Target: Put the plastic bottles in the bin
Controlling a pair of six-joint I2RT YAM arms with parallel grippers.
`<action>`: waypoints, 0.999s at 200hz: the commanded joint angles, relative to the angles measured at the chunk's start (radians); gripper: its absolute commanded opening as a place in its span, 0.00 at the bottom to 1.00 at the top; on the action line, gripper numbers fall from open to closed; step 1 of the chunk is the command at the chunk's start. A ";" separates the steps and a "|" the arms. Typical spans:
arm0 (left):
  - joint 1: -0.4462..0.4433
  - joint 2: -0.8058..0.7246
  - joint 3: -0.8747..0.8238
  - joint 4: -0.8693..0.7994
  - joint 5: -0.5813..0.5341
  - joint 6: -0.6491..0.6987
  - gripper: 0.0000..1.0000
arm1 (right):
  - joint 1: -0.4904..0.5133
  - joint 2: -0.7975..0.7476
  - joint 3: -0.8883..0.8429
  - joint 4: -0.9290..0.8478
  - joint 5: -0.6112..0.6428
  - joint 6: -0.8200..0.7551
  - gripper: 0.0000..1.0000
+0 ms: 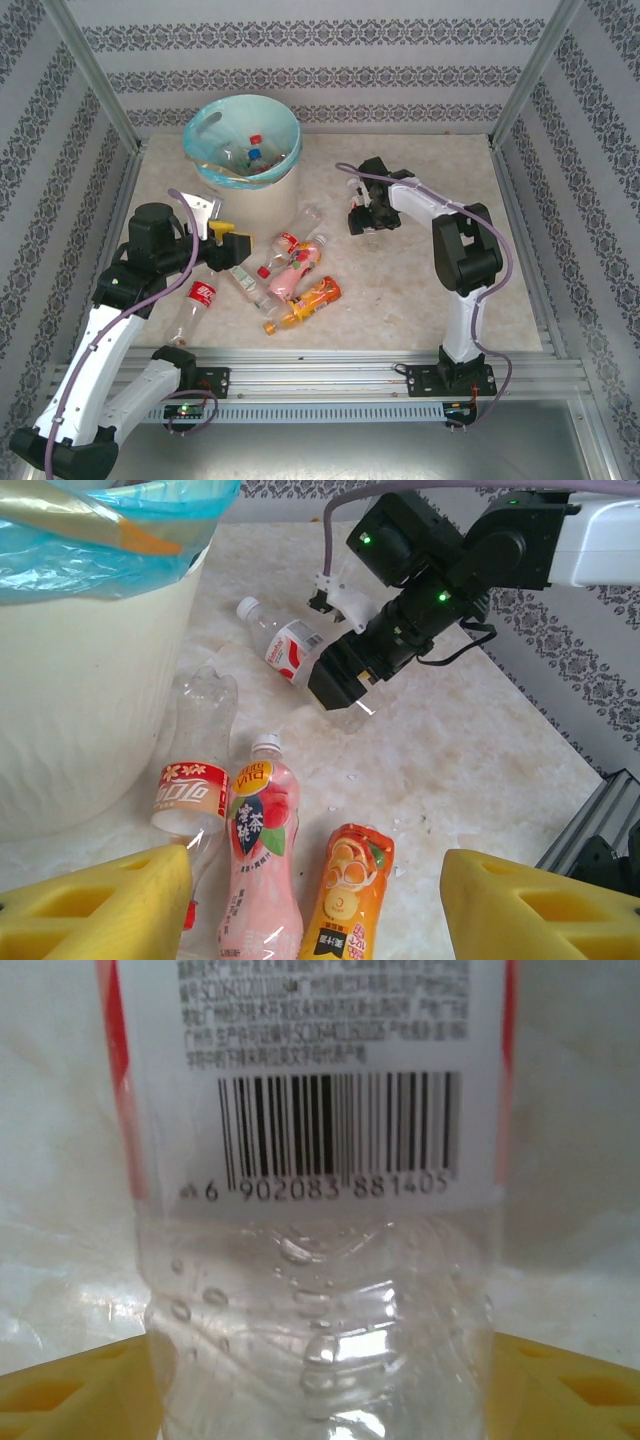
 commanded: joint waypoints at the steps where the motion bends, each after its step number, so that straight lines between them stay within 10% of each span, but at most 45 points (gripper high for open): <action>1: -0.006 -0.014 0.002 0.010 0.016 -0.006 0.68 | 0.014 0.024 0.037 -0.028 0.041 -0.017 0.73; 85: -0.006 -0.014 0.019 0.037 0.019 -0.023 0.69 | 0.016 -0.126 -0.024 -0.040 0.054 -0.017 0.59; 200: -0.007 0.113 0.137 0.490 0.088 -0.340 0.75 | 0.080 -0.764 -0.285 -0.023 -0.146 0.076 0.59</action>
